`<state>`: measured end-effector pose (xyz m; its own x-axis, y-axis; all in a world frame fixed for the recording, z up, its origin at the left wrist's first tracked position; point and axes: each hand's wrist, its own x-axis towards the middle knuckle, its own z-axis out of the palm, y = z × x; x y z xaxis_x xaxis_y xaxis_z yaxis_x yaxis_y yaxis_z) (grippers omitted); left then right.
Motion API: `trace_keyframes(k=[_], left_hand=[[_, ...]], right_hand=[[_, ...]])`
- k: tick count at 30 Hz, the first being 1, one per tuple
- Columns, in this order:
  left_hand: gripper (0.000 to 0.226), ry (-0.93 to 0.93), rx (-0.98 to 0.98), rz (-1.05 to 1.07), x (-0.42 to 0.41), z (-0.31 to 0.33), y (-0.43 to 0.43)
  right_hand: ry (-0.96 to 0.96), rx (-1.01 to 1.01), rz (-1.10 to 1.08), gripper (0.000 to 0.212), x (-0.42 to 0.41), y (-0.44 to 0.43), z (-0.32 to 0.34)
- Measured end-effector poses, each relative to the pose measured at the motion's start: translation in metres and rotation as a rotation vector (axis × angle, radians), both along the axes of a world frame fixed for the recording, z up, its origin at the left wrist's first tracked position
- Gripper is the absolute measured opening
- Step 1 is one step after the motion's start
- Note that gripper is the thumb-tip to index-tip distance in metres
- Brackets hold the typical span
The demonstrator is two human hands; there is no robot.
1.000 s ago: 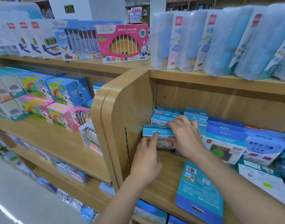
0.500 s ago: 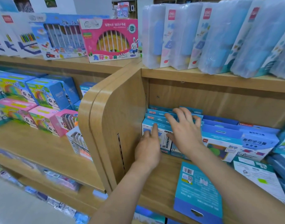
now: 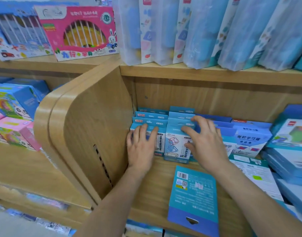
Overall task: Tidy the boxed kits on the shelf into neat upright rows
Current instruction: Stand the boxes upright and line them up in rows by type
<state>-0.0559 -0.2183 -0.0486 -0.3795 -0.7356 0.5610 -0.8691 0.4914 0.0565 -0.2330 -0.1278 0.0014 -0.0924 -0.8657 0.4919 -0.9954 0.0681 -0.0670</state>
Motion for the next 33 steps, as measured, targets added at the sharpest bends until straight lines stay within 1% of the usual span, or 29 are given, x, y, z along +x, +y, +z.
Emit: trace_keyframes(k=[4,8,10,11,13,14,15,16,17,18,19,20,21,22,24,25,27,28,29,30,32,33], left_hand=[[0.072,0.007,0.006,0.007,-0.003,-0.002,-0.001],[0.075,0.006,0.099,0.001,-0.004,0.009,0.007],[0.078,0.053,0.138,-0.042,0.001,0.014,0.016],[0.076,0.106,0.158,-0.078,0.004,0.016,0.024],[0.065,0.245,0.229,-0.176,0.010,0.022,0.046],[0.058,0.296,0.303,-0.249,0.013,0.023,0.059],[0.053,0.310,0.396,-0.341,0.016,0.021,0.073],[0.051,0.278,0.484,-0.442,0.017,0.017,0.088],[0.056,0.211,0.560,-0.533,0.018,0.010,0.101],[0.069,0.119,0.621,-0.600,0.018,0.002,0.114],[0.083,0.008,0.666,-0.624,0.017,-0.008,0.125],[0.094,-0.108,0.678,-0.620,0.016,-0.018,0.133],[0.099,-0.201,0.651,-0.616,0.016,-0.028,0.139],[0.096,-0.245,0.576,-0.629,0.015,-0.035,0.144],[0.081,-0.242,0.470,-0.674,0.016,-0.041,0.148],[0.071,-0.200,0.437,-0.690,0.017,-0.043,0.146],[0.053,-0.137,0.322,-0.714,0.018,-0.045,0.140],[0.047,-0.122,0.269,-0.735,0.019,-0.042,0.138],[0.045,-0.095,0.250,-0.758,0.020,-0.038,0.136],[0.043,-0.051,0.251,-0.775,0.021,-0.030,0.134],[0.031,0.071,0.283,-0.757,0.021,-0.006,0.128],[0.024,0.125,0.294,-0.716,0.020,0.008,0.125]], right_hand=[[-0.048,0.002,0.049,0.054,-0.002,-0.001,-0.003],[-0.013,-0.029,0.058,0.055,-0.003,0.000,0.000],[0.000,-0.035,0.063,0.059,-0.001,0.006,0.002],[-0.019,-0.037,0.051,0.061,-0.001,0.012,0.003],[-0.114,-0.066,0.000,0.060,-0.003,0.029,0.008],[-0.196,-0.063,-0.028,0.056,-0.006,0.041,0.011],[-0.314,-0.018,-0.030,0.051,-0.012,0.054,0.014],[-0.458,0.055,0.006,0.047,-0.018,0.068,0.014],[-0.596,0.136,0.066,0.045,-0.023,0.083,0.013],[-0.686,0.220,0.114,0.045,-0.025,0.097,0.010],[-0.706,0.292,0.141,0.046,-0.023,0.109,0.005],[-0.685,0.350,0.155,0.048,-0.020,0.117,-0.003],[-0.652,0.400,0.164,0.050,-0.017,0.124,-0.014],[-0.632,0.454,0.168,0.051,-0.013,0.129,-0.024],[-0.636,0.546,0.144,0.053,-0.007,0.134,-0.039],[-0.658,0.574,0.123,0.058,-0.005,0.135,-0.044],[-0.708,0.558,0.118,0.085,-0.005,0.137,-0.047],[-0.762,0.540,0.125,0.094,-0.005,0.139,-0.046],[-0.826,0.526,0.149,0.095,-0.006,0.142,-0.042],[-0.895,0.523,0.191,0.091,-0.008,0.145,-0.035],[-0.995,0.554,0.300,0.077,-0.012,0.152,-0.018],[-0.998,0.589,0.334,0.069,-0.013,0.154,-0.012]])
